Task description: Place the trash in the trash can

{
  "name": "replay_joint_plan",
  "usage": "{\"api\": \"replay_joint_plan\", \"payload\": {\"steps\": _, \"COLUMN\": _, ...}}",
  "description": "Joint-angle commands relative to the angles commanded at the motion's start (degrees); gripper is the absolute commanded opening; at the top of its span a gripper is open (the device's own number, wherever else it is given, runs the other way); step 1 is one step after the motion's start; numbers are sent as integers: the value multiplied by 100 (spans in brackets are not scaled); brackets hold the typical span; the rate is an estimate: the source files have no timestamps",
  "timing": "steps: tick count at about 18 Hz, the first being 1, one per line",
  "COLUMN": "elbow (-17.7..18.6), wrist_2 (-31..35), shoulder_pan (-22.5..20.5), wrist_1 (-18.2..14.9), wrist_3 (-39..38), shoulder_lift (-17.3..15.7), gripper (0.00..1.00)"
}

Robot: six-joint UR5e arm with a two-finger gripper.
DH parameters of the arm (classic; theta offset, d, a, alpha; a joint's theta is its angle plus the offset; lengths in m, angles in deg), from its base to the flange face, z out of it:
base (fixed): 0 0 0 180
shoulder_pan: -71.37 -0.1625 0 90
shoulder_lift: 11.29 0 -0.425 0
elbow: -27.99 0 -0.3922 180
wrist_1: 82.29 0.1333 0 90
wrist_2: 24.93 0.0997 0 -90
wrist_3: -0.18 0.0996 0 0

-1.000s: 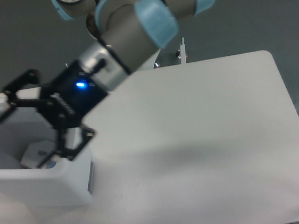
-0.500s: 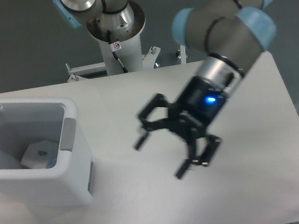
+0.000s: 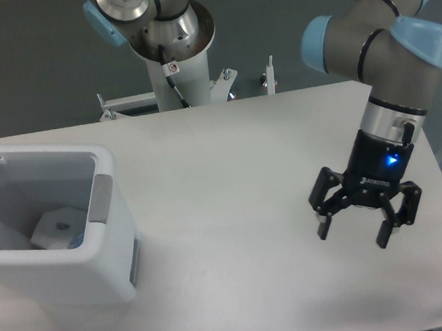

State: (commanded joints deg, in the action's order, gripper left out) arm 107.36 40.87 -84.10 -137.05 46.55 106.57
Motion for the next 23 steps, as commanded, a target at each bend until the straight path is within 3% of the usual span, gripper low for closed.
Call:
{"api": "replay_joint_plan", "payload": {"steps": 1, "elbow": 0, "wrist_2": 299, "shoulder_pan": 0, "wrist_1": -44, "wrist_3": 369, "shoulder_lift": 53, "gripper": 100}}
{"api": "replay_joint_plan", "payload": {"steps": 5, "elbow": 35, "wrist_2": 1337, "shoulder_pan": 35, "wrist_1": -834, "wrist_3": 1599, "shoulder_lift": 27, "gripper": 100}}
{"api": "replay_joint_plan", "payload": {"steps": 15, "elbow": 387, "wrist_2": 2234, "shoulder_pan": 105, "wrist_1": -800, "wrist_3": 3509, "shoulder_lift": 44, "gripper": 100}}
{"api": "replay_joint_plan", "payload": {"steps": 23, "elbow": 475, "wrist_2": 2333, "shoulder_pan": 158, "wrist_1": -782, "wrist_3": 3537, "shoulder_lift": 62, "gripper": 100}}
